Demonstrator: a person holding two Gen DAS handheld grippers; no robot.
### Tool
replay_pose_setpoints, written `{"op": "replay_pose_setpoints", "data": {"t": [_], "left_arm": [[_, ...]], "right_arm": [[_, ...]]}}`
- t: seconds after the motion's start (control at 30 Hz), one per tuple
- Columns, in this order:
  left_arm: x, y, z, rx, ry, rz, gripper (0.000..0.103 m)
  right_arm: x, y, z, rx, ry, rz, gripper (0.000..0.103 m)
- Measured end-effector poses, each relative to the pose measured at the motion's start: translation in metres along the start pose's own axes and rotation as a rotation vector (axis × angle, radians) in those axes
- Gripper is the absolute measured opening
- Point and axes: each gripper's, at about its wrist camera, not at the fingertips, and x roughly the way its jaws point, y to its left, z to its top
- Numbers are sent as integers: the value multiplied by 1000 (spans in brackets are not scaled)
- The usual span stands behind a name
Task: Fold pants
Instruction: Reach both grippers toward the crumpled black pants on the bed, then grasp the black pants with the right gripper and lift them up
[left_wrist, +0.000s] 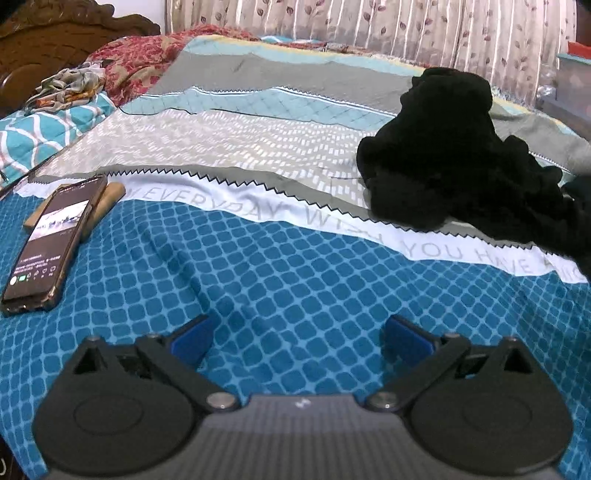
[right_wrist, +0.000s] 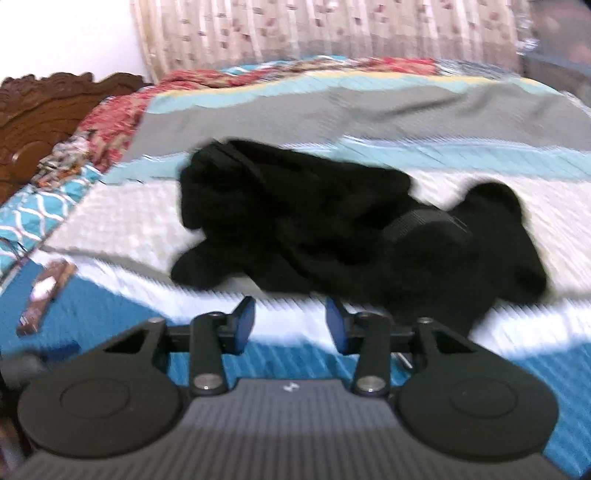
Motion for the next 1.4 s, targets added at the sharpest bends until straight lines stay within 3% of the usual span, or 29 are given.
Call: {"op": "replay_pose_setpoints", "data": {"t": [0.27, 0.47, 0.53, 0.57, 0.6, 0.67, 0.87, 1.0, 1.23, 1.4], "left_arm": [[3, 9, -7, -61, -51, -13, 103], [9, 31, -12, -59, -74, -45, 103], [10, 33, -12, -64, -81, -54, 103], [10, 35, -13, -64, -83, -59, 103], [11, 36, -12, -65, -85, -63, 103], [11, 36, -12, -69, -89, -67, 103], [11, 36, -12, -63, -95, -70, 103], [10, 36, -12, -62, -97, -73, 103], [4, 35, -13, -41, -124, -78, 103], [-35, 12, -17, 104, -304, -69, 103]], "right_arm": [[45, 48, 48, -51, -39, 90, 76], [65, 58, 53, -156, -53, 0, 79], [77, 57, 60, -143, -45, -34, 74], [82, 55, 63, -136, -34, -44, 49], [86, 57, 68, -133, -20, -42, 9], [88, 55, 77, -108, 8, -37, 8], [30, 65, 99, -99, -168, 44, 8], [-13, 65, 109, -65, -241, 129, 8], [-55, 72, 112, -35, -281, 250, 8], [-65, 67, 106, 8, -238, 283, 8]]}}
